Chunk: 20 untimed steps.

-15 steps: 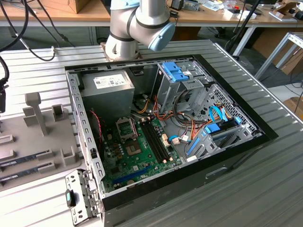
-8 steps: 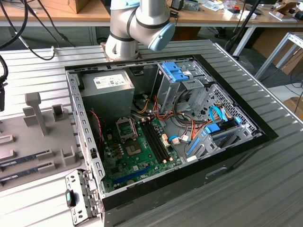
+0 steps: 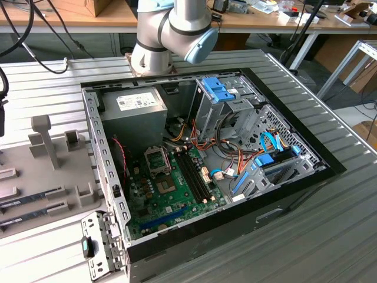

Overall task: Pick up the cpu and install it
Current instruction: 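Pick up the cpu and move it towards the insertion slot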

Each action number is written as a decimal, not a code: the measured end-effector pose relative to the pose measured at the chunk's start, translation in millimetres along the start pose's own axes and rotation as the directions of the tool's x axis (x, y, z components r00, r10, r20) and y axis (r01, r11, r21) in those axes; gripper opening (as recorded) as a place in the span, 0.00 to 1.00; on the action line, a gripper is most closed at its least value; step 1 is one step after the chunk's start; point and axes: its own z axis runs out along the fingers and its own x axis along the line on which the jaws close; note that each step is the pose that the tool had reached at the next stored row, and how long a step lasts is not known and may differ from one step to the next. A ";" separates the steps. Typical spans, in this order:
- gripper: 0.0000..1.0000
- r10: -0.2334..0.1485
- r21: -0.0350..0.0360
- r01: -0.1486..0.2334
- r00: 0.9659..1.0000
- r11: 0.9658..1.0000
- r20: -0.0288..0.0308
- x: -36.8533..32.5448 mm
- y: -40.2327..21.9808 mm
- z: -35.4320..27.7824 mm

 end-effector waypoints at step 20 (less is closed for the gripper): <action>0.47 0.000 0.000 0.000 1.000 1.000 0.000 -0.5 0.1 -12.2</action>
